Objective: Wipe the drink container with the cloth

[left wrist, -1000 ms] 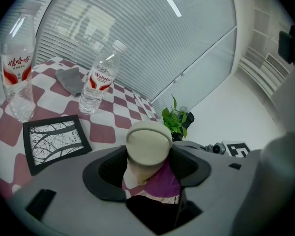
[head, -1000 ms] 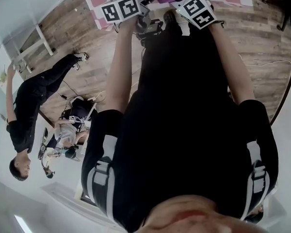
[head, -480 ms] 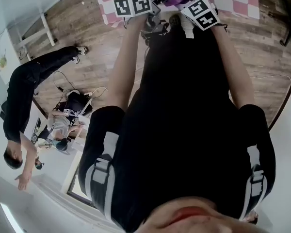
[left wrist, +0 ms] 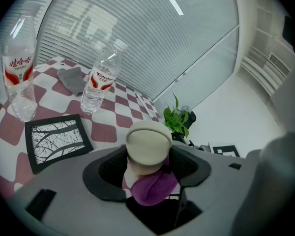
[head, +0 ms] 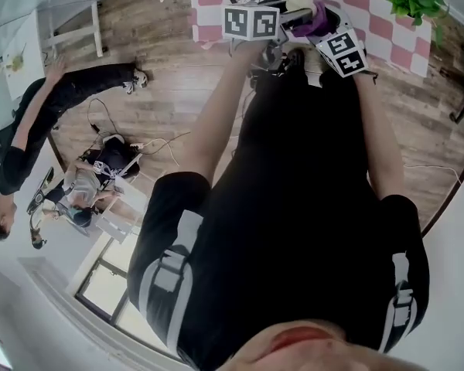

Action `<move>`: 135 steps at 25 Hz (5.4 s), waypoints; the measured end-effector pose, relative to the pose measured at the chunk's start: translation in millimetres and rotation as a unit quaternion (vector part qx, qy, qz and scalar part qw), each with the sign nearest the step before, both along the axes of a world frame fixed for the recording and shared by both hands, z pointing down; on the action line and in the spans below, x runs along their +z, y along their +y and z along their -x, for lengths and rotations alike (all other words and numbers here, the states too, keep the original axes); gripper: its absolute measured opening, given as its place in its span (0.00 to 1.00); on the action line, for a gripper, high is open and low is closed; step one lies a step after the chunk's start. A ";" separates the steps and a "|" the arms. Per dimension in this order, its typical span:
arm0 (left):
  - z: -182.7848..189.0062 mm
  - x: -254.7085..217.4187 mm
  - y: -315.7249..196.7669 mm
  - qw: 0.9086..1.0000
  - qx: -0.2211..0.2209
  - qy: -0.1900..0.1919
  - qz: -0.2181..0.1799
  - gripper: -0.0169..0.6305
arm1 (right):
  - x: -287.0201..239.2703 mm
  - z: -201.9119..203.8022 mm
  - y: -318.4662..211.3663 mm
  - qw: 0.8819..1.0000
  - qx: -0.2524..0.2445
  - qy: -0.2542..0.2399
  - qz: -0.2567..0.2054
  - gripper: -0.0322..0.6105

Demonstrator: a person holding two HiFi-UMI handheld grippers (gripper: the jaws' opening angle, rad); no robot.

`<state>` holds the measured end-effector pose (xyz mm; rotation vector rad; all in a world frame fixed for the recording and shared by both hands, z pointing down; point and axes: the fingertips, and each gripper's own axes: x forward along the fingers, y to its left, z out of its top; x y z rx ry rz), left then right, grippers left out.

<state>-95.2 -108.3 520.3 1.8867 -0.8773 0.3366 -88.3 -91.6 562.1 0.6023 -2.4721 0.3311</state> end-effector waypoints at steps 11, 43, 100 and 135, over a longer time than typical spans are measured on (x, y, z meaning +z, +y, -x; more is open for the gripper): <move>5.7 3.7 4.2 1.000 -0.011 0.002 -0.001 0.47 | 40.5 -17.0 12.9 0.999 -0.018 0.018 0.039 0.60; -0.3 -3.9 37.2 0.966 0.200 -0.042 -0.156 0.46 | -12.2 11.1 29.9 0.978 -0.189 -0.027 0.085 0.61; 6.3 10.8 -1.9 0.986 0.073 -0.095 0.114 0.45 | 43.1 -15.4 4.9 0.995 0.047 0.085 -0.010 0.61; -5.9 2.4 6.5 0.974 0.157 -0.136 0.087 0.45 | -2.7 0.9 -6.6 0.997 0.065 0.003 -0.047 0.61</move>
